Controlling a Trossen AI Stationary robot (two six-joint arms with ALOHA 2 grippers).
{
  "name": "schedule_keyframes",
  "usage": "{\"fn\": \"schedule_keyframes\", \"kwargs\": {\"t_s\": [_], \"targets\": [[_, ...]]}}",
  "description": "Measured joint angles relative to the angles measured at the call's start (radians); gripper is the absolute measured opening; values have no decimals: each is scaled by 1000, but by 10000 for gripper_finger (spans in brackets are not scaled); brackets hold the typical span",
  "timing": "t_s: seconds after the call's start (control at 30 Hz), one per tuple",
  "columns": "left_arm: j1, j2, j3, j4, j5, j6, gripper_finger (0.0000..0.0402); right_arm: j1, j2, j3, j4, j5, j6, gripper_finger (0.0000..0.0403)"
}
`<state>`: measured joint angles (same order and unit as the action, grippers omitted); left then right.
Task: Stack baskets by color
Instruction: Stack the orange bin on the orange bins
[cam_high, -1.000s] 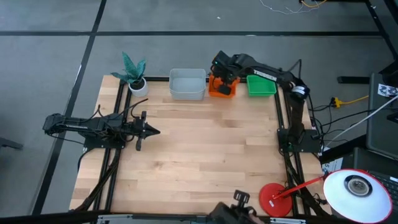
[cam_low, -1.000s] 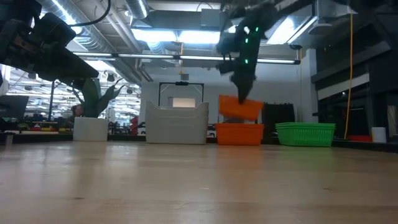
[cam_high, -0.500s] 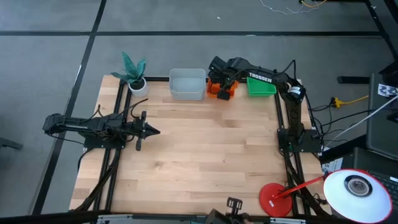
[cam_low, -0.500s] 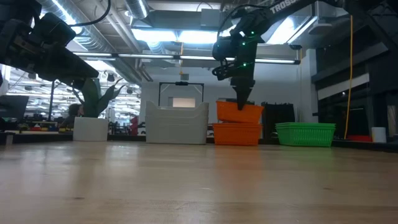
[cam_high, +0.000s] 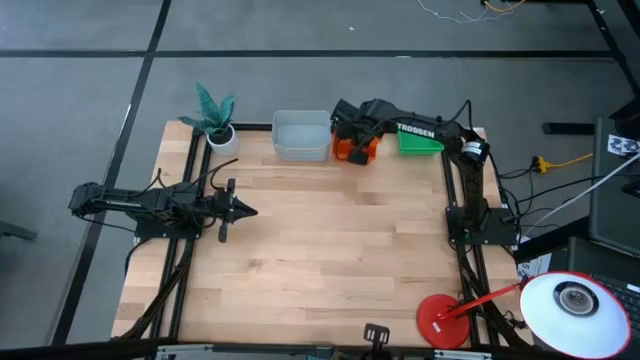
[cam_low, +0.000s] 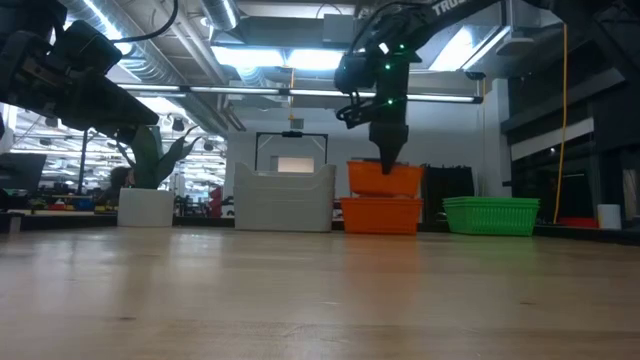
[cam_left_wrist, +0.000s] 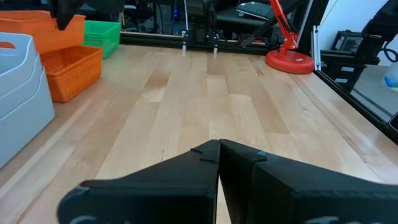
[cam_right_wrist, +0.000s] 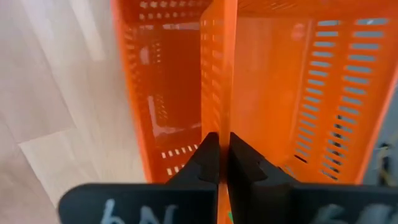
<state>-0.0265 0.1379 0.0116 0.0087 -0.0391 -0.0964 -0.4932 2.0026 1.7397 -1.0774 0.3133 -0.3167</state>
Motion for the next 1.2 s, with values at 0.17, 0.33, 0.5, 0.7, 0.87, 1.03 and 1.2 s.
{"fn": "schedule_keyframes", "kwargs": {"t_s": [0.17,0.33,0.5,0.7,0.87,1.03,1.2], "targets": [[0,0,0,0,0,0,0,58,-1,0,-31,53,-7,4],[0,0,0,0,0,0,0,81,-2,0,-51,41,-21,4],[0,0,0,0,0,0,0,53,-2,0,-28,-23,0,4],[0,0,0,0,0,0,0,33,2,-11,-3,-101,1,4],[0,0,0,0,0,0,0,25,3,-60,21,-97,-2,12],[0,0,0,0,0,0,0,23,5,-96,28,-98,-1,15],[0,0,0,0,0,0,0,22,5,-88,19,-97,-16,17]]}}
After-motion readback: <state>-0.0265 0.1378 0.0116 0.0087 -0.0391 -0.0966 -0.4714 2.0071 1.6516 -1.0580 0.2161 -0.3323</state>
